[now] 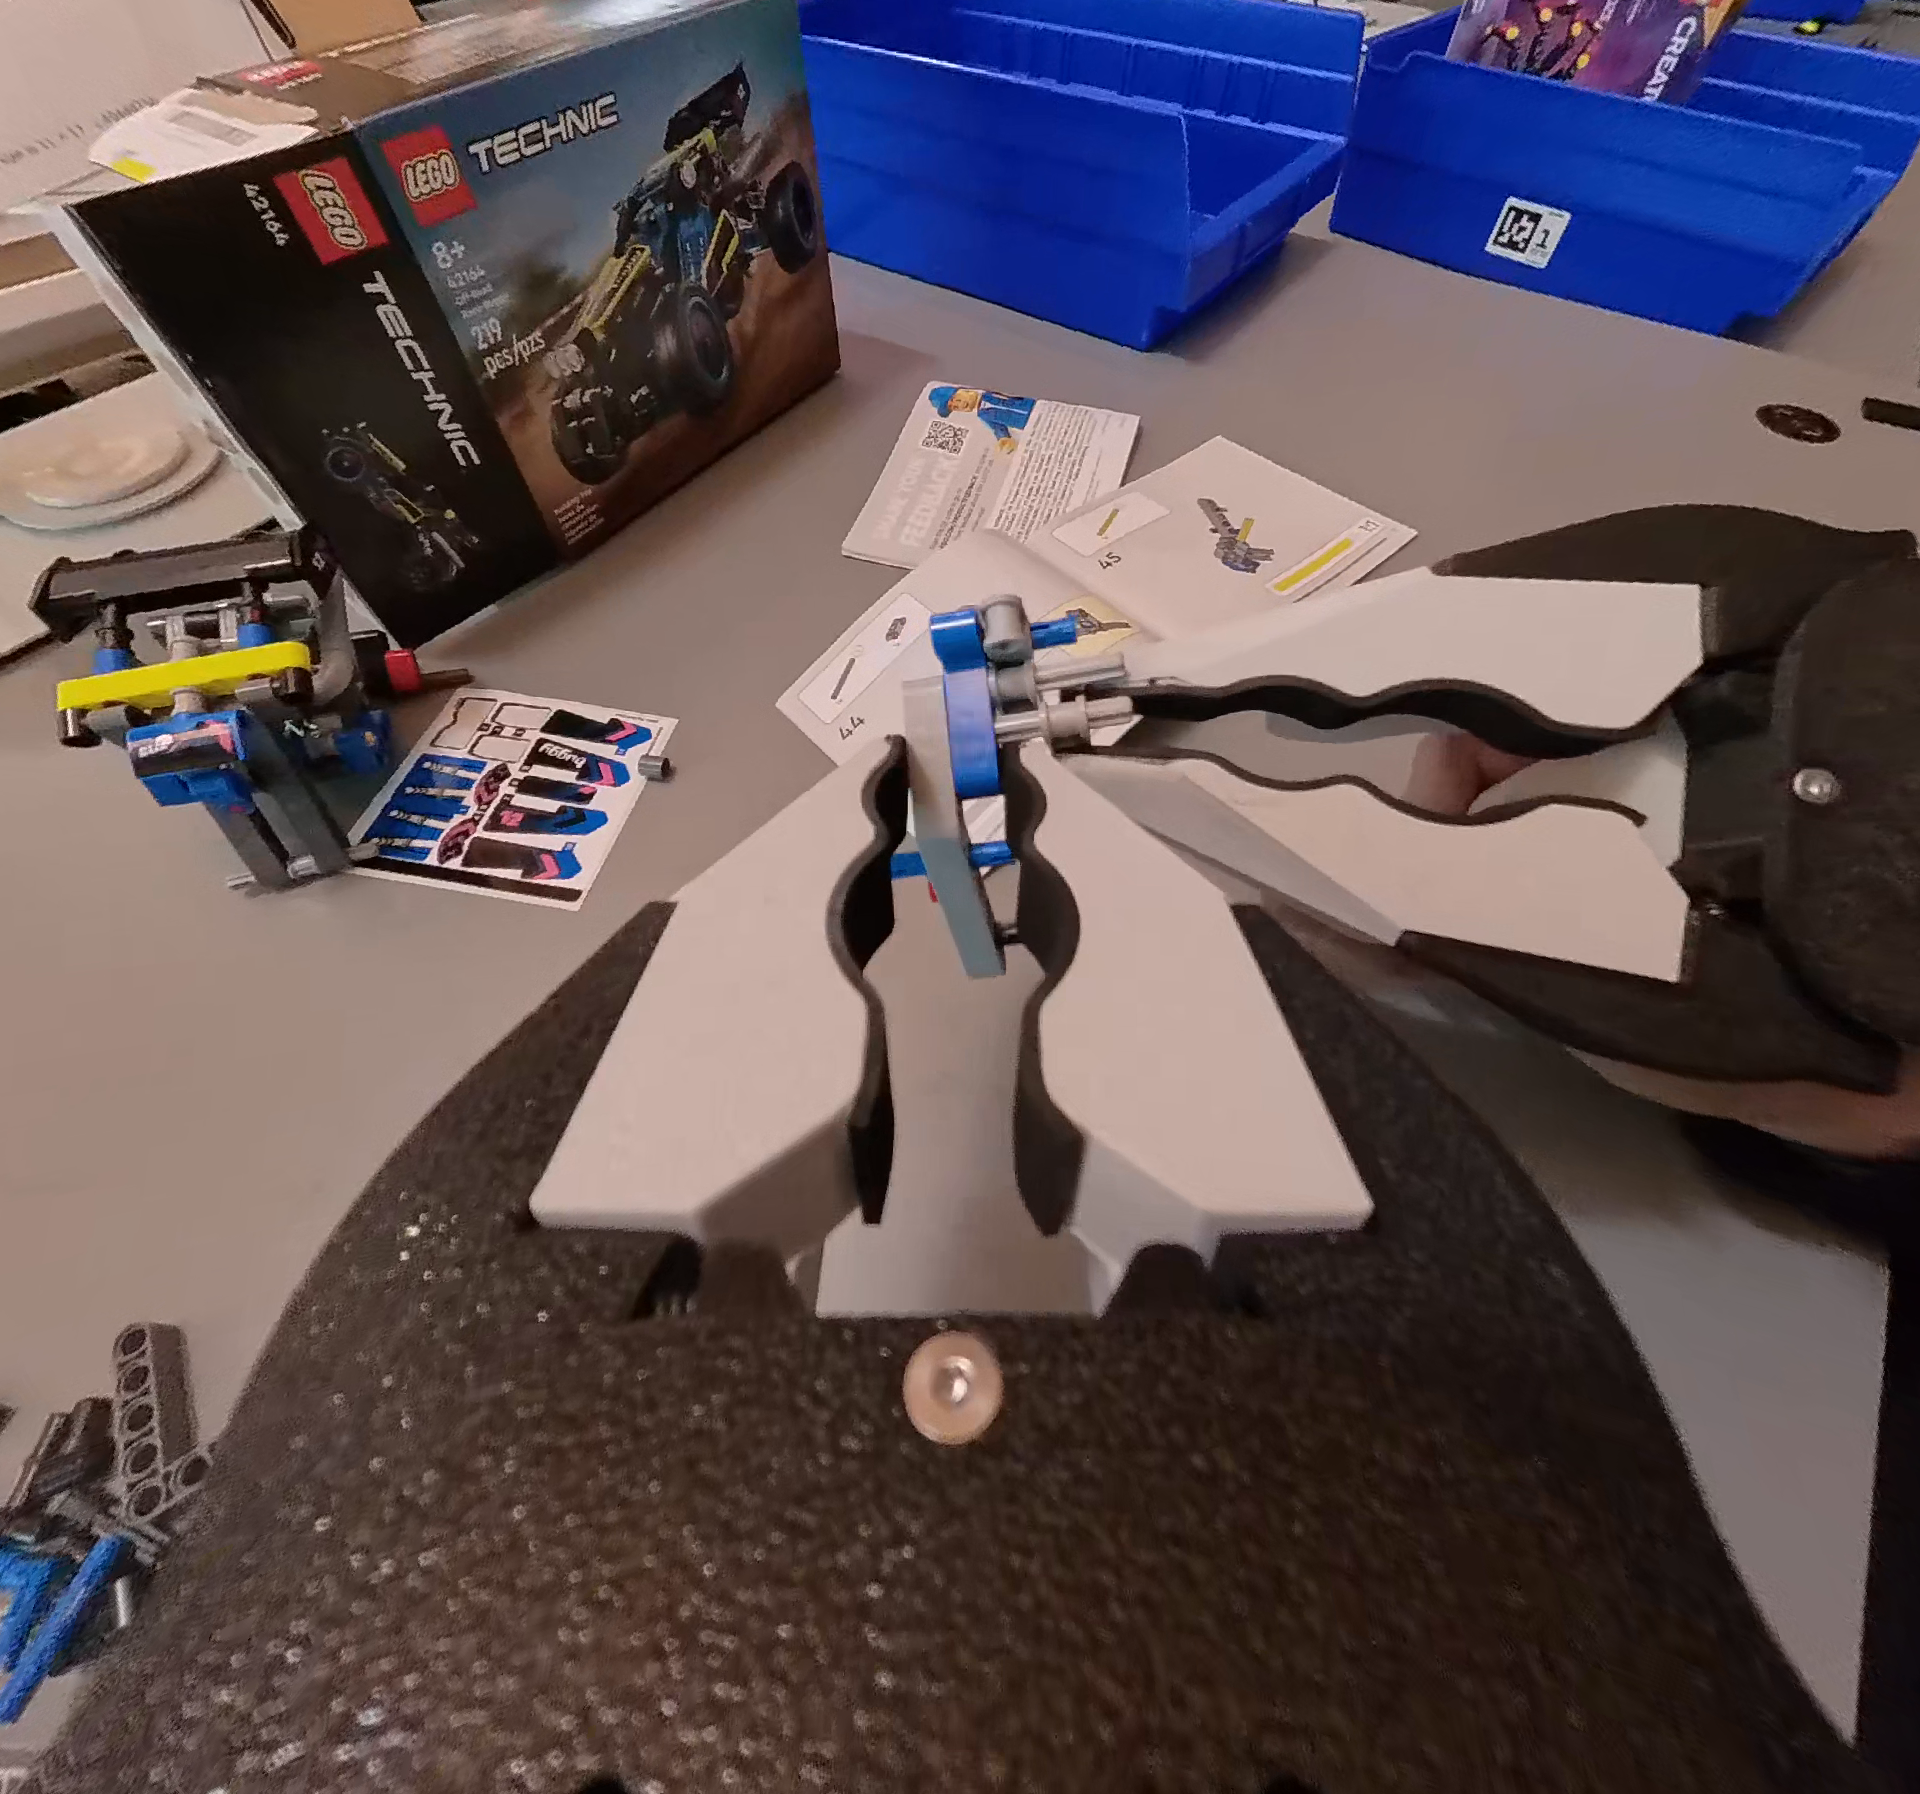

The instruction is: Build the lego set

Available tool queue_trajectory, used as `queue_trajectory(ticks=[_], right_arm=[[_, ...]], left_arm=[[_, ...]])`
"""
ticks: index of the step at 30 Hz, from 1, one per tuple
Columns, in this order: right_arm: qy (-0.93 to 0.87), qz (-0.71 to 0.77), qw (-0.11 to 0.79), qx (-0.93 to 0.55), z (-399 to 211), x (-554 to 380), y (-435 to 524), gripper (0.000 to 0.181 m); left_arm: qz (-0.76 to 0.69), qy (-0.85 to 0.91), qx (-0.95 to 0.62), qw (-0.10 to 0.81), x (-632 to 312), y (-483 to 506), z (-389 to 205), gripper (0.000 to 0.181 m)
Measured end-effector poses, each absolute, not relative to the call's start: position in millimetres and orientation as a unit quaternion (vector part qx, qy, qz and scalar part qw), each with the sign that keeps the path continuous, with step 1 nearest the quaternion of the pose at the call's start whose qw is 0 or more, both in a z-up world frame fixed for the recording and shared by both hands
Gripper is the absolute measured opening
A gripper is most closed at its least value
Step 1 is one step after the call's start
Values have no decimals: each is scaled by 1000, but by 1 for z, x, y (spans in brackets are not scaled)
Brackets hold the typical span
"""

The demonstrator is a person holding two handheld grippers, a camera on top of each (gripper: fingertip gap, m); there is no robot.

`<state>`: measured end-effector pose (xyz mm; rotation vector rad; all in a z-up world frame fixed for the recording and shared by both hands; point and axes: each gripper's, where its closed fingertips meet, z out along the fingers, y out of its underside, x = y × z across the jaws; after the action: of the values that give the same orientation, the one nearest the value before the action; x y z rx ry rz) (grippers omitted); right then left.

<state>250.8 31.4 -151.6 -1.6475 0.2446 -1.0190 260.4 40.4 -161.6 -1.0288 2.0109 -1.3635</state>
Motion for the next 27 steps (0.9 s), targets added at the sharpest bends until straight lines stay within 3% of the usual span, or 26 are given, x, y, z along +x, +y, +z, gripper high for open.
queue_trajectory(ticks=[9, 15, 19, 27], right_arm=[[89, -429, 568, -696, -152, 250, 33, 2], [96, -434, 560, -699, -155, 253, 34, 22], [96, -427, 556, -707, -157, 252, 35, 6], [92, -432, 568, -695, -151, 250, 35, 9]], left_arm=[[-527, 717, -412, 196, 260, 46, -162, 14], [-532, 720, -400, 195, 259, 46, -159, 14], [-529, 721, -396, 209, 261, 46, -157, 14], [-536, 716, -397, 206, 261, 45, -155, 14]])
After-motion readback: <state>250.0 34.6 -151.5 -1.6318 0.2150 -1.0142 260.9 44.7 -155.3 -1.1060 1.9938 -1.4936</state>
